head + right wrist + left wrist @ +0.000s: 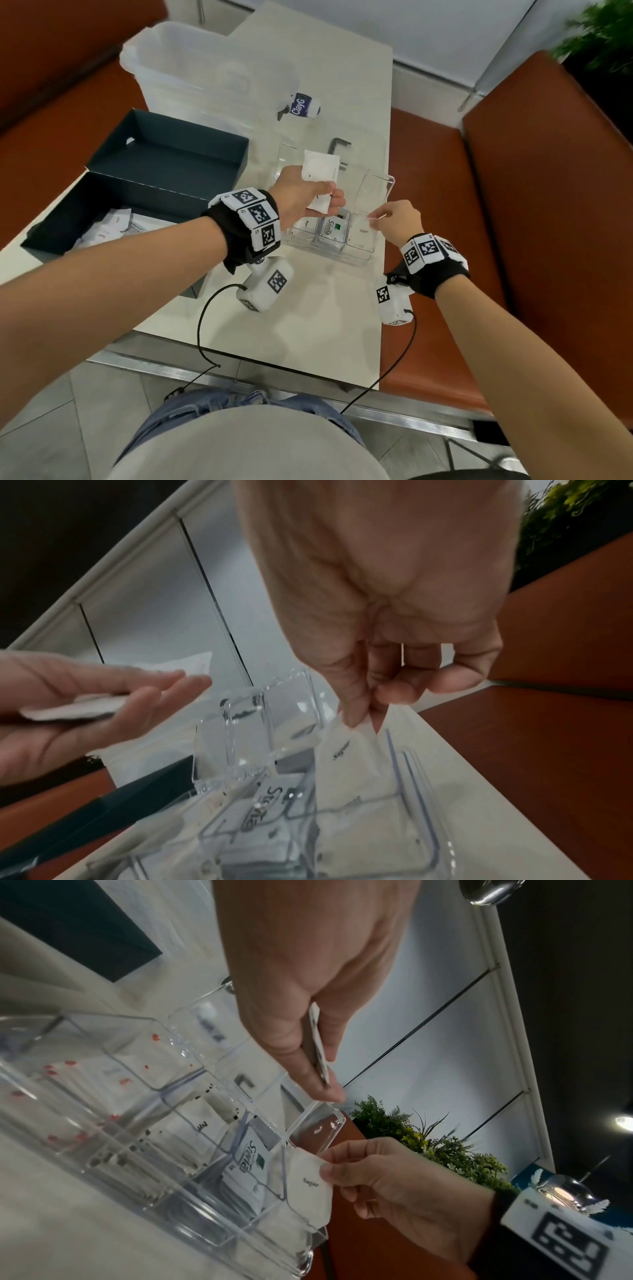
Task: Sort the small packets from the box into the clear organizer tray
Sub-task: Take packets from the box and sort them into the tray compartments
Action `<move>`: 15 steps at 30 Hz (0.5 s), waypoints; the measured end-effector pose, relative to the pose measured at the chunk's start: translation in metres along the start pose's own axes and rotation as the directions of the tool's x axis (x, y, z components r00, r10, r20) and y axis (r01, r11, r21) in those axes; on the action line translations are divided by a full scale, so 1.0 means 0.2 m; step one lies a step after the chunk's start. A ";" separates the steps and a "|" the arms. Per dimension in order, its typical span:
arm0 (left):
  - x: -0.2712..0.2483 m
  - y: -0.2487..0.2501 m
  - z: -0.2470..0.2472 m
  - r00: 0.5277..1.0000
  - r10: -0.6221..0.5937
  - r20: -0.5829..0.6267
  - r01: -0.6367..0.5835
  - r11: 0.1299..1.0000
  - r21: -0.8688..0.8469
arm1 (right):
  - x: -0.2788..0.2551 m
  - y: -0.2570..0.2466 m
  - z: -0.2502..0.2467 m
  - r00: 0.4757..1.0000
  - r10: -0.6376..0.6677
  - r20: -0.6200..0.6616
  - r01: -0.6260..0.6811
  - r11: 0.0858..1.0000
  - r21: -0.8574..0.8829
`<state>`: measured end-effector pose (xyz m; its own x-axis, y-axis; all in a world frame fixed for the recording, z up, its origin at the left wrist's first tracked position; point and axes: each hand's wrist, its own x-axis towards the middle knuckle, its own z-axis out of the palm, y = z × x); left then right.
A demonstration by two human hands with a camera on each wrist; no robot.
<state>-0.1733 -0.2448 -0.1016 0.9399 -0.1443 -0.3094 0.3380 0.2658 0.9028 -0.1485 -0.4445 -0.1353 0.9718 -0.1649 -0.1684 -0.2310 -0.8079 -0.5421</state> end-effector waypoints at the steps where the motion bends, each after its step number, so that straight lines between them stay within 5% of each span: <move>1: 0.00 0.00 0.00 1.000 -0.002 -0.001 0.002 1.000 -0.001 | 0.00 0.00 0.01 1.000 0.004 0.004 -0.004 1.000 -0.005; 8: 0.02 -0.01 -0.01 1.000 -0.004 0.003 0.004 1.000 -0.010 | -0.02 0.02 0.05 0.998 -0.064 0.018 0.066 0.985 -0.160; 15: 0.03 -0.01 -0.01 1.000 -0.005 0.011 0.005 1.000 -0.017 | -0.04 0.00 0.05 0.959 -0.278 0.051 0.269 0.846 -0.460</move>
<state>-0.1680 -0.2442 -0.1049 0.9378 -0.1561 -0.3102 0.3432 0.2811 0.8962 -0.1565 -0.4372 -0.1415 0.9941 0.0950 -0.0531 0.0878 -0.9882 -0.1254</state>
